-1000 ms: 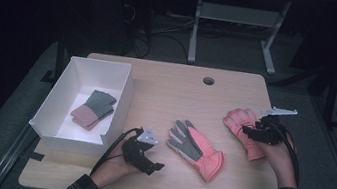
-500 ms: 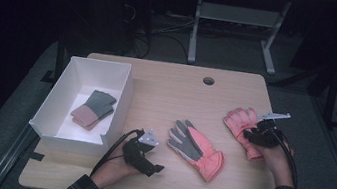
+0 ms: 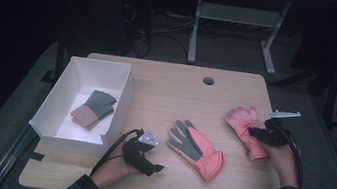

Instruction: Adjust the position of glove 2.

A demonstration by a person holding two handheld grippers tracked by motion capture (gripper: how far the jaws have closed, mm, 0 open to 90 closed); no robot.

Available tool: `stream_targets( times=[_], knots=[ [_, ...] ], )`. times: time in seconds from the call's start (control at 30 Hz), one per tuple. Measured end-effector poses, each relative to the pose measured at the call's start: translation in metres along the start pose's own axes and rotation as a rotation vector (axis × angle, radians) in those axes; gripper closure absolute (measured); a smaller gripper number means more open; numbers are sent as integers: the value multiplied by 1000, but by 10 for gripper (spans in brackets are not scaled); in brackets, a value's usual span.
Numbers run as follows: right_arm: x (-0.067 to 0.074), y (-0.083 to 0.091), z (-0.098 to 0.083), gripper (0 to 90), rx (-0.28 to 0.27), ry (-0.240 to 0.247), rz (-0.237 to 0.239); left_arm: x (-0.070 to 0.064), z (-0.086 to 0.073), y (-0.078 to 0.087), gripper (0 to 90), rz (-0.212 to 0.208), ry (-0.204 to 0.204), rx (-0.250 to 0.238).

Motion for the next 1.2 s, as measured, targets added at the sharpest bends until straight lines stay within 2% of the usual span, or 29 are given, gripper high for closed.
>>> stream_targets(
  times=[0.23,0.27,0.33,0.4,0.67,0.73,0.83,0.87,0.9,0.93,0.97,1.03,1.13,1.17,1.2],
  knots=[
    [7,11,5,855,-24,-6,44,1,1,0,164,-4,8,-4],
    [12,16,7,855,-30,2,69,1,0,0,164,-5,7,-1],
    [14,17,7,855,-29,2,74,1,0,0,164,-5,8,1],
    [21,23,10,855,-41,8,99,2,1,0,164,-6,18,-6],
    [43,35,21,854,-72,40,170,3,1,0,164,-3,15,-7],
    [55,34,24,854,-60,68,191,2,1,0,164,-1,10,-4],
    [64,33,26,854,-55,82,207,2,1,1,164,-3,8,-6],
    [76,33,31,854,-56,107,227,2,1,1,164,-2,2,-4],
    [76,33,31,854,-56,107,227,2,1,0,164,2,-1,-6],
    [87,32,34,853,-51,125,247,3,1,0,164,6,-13,-8],
    [87,32,34,853,-51,125,247,3,1,1,164,3,-3,-7],
    [96,31,37,854,-48,148,261,3,2,1,164,3,5,-8],
    [110,29,40,854,-42,169,280,3,2,1,164,3,6,-8],
    [120,26,41,854,-31,187,293,3,1,1,164,4,-3,-4],
    [120,26,41,854,-31,187,293,3,1,1,164,6,-5,-6]
  ],
)
Point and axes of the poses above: each handheld gripper's, and its own axes: y roughly backward along the jaws, z roughly out of its top, x roughly to its left, the point moved 10 cm from there along -y, roughly forward along the jaws, and after that the axes turned 13 degrees about z, right-handed, at the moved point
